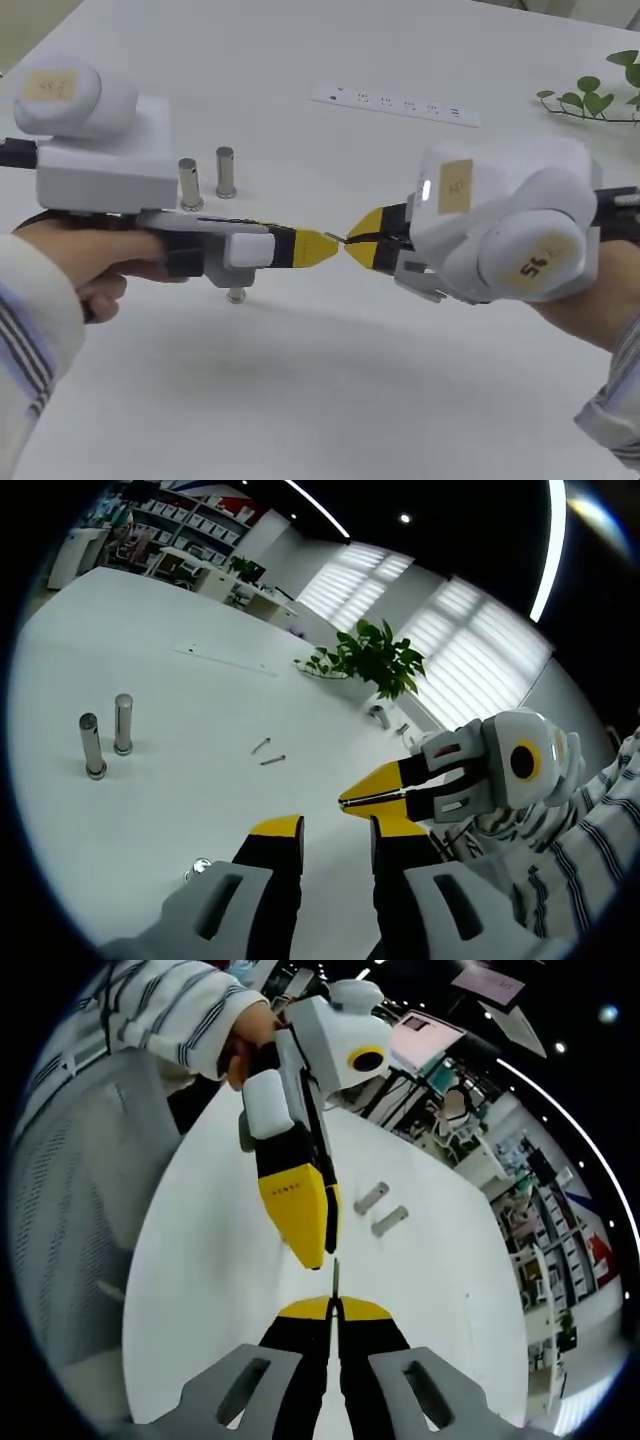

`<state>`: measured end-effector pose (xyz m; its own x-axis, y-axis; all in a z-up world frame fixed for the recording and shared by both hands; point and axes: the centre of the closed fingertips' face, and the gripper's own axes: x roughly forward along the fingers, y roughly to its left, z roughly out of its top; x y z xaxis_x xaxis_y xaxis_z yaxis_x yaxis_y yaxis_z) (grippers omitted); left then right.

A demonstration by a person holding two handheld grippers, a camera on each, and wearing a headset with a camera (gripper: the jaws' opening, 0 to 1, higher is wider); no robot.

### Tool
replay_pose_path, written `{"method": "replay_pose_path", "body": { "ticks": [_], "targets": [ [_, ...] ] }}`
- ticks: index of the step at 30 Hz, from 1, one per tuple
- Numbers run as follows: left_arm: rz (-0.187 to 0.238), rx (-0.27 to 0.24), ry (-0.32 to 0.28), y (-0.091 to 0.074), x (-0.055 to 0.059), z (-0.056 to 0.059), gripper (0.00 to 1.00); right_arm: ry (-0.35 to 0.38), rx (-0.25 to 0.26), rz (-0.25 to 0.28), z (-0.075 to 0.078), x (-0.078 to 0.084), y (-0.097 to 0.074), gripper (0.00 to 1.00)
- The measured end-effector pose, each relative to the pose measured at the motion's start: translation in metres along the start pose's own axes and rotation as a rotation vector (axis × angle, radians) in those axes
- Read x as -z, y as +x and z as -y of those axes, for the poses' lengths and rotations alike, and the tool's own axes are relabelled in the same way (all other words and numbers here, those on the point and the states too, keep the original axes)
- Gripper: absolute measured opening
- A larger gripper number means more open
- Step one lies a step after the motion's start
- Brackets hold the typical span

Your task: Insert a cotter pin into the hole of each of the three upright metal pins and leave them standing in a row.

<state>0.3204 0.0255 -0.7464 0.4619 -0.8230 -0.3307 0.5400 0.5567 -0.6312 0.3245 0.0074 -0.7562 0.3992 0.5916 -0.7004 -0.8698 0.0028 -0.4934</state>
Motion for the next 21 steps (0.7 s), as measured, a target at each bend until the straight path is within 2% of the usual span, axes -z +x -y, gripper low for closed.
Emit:
{"method": "replay_pose_path", "body": {
  "ticks": [12, 17, 21],
  "targets": [
    [-0.012, 0.026, 0.008, 0.001, 0.003, 0.006, 0.2, -0.035, 0.0, 0.012, -0.001, -0.005, 0.002, 0.02],
    [-0.004, 0.033, 0.004, 0.002, 0.003, 0.007, 0.19, -0.036, -0.008, 0.022, -0.004, -0.008, 0.003, 0.02],
    [-0.001, 0.044, -0.014, 0.001, 0.003, 0.01, 0.13, -0.044, -0.01, 0.03, -0.006, -0.012, 0.003, 0.02]
  ]
}}
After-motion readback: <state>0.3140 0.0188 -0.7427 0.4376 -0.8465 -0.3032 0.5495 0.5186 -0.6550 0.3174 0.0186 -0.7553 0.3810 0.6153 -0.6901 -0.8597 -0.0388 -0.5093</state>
